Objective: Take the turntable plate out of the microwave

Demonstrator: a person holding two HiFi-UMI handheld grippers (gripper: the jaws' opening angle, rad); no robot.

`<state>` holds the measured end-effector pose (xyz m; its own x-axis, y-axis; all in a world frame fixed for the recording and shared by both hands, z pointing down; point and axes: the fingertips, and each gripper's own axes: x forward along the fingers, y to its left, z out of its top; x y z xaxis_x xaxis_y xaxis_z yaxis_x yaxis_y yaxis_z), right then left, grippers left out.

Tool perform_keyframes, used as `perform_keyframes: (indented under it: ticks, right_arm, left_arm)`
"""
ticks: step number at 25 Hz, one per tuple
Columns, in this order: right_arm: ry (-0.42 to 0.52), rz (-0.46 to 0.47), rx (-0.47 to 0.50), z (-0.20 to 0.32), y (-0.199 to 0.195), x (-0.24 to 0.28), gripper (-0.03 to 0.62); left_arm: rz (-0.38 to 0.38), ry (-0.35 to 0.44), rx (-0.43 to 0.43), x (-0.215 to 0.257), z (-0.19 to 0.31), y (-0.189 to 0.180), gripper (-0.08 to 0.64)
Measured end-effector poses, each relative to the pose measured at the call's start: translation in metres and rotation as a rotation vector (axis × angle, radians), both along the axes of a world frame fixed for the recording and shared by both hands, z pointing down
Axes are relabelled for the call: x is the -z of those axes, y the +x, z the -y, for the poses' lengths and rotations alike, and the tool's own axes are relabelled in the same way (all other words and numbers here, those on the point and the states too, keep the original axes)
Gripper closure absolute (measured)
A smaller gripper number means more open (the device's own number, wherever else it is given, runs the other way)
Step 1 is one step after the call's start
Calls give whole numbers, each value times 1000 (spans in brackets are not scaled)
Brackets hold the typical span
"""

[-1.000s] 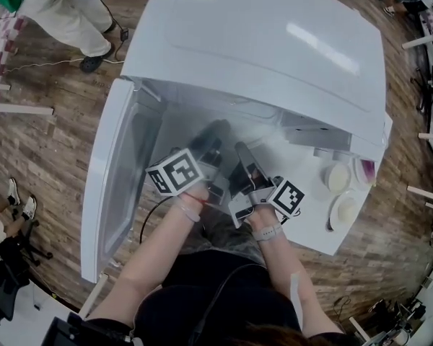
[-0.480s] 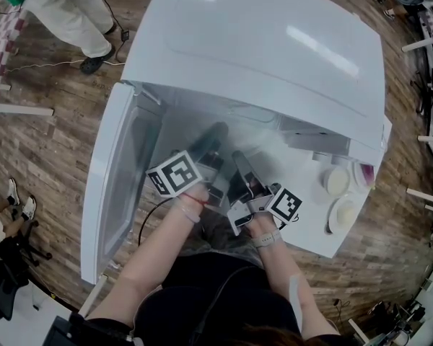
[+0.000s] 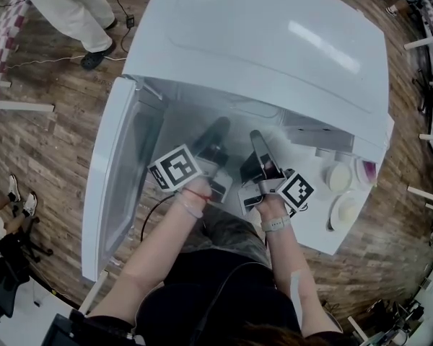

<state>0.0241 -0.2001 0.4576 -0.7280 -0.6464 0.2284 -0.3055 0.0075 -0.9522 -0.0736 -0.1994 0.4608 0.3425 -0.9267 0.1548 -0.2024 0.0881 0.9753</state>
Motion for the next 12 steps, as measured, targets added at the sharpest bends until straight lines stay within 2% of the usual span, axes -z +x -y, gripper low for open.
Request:
perform_keyframes:
  ticks: [7, 9, 12]
  right_arm:
    - [-13, 0, -113, 32, 11, -3, 442]
    - [-3, -1, -111, 32, 10, -3, 508]
    - [30, 1, -98, 29, 9, -1, 522]
  left_arm:
    - [16, 0, -2, 0, 0, 0, 511]
    - [18, 1, -5, 1, 0, 0, 511]
    - [28, 6, -13, 2, -2, 1, 511]
